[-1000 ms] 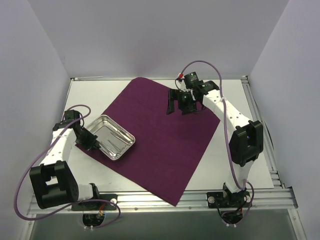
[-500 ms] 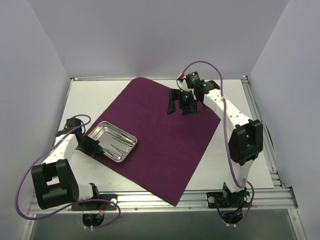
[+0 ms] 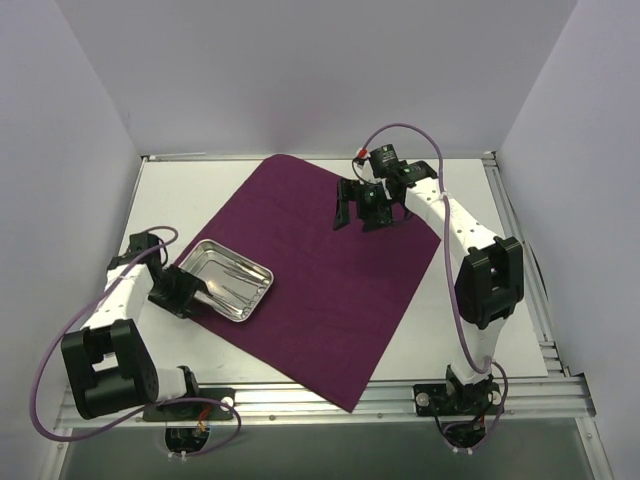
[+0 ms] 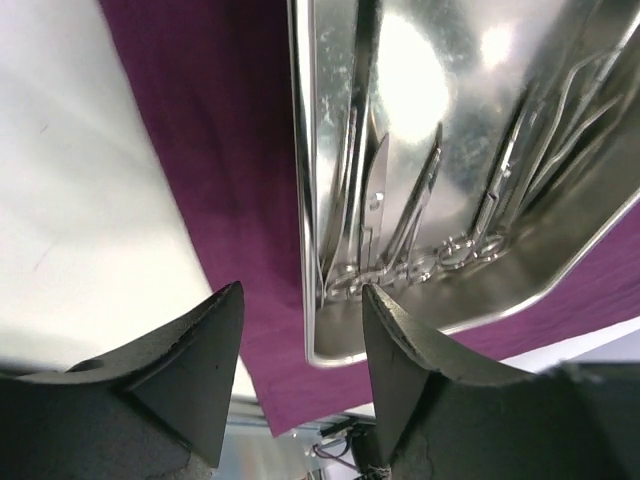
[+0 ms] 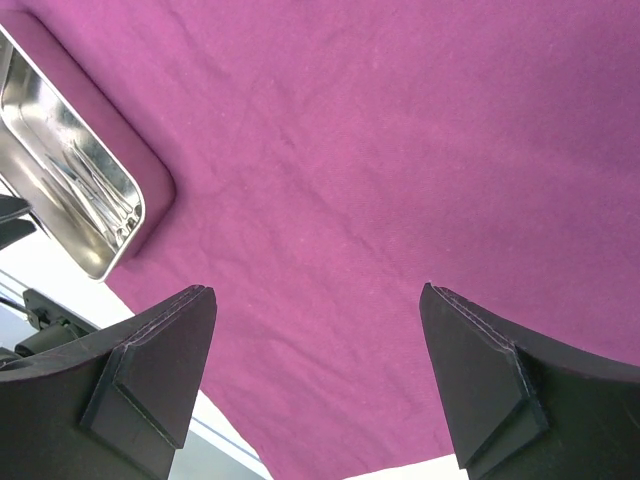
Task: Open and lay out the surgical kit
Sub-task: Place the container in the surgical kit, then pick up the medical item from the container.
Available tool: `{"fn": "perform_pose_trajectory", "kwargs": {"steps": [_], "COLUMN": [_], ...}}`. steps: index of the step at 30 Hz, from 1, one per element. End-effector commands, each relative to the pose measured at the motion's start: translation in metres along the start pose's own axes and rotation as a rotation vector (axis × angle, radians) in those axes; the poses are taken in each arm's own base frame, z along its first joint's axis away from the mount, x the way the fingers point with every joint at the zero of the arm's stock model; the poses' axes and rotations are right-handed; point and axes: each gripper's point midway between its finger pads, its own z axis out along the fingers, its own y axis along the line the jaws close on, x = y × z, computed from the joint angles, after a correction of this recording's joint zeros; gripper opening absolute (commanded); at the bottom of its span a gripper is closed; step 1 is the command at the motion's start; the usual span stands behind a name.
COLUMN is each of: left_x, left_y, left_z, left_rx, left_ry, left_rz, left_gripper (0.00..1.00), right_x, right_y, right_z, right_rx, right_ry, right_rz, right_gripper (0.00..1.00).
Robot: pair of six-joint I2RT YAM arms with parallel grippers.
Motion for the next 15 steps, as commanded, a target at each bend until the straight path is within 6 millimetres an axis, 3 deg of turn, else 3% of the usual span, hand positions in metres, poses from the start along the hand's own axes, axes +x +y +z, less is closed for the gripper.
{"fn": "perform_pose_trajectory", "kwargs": {"steps": [1, 4, 6, 8, 11, 15], "left_x": [-0.018, -0.027, -0.032, -0.033, -0.027, -0.014], "left_y": [-0.018, -0.026, -0.045, -0.060, -0.079, -0.093], "left_z": [-0.044, -0.066, -0.082, -0.087, -0.076, -0.052], "left_rx": [0.012, -0.002, 0.043, 0.075, 0.086, 0.017], "left_ry": [-0.100, -0.165, -0.198, -0.201, -0.162, -0.105], "left_rz": [0.045, 0.077, 0.094, 0.073, 0.058, 0.067], "left_gripper": [0.59, 0.56, 0.52, 0.42, 0.39, 0.42], "right_x": [-0.001, -0.001, -0.001, -0.001, 0.001, -0.002], "right_y": [0.002, 0.002, 0.002, 0.002, 0.000, 0.002], "right_z": [-0.002, -0.001, -0.001, -0.002, -0.001, -0.003], "right_rx": [-0.013, -0.016, -0.015, -0.015, -0.011, -0.012], "right_ry": [0.013, 0.016, 0.015, 0.014, 0.017, 0.007], "right_rz": [0.010, 0.010, 0.009, 0.008, 0.010, 0.009], "right_gripper": [0.86, 0.86, 0.86, 0.86, 0.86, 0.86]}}
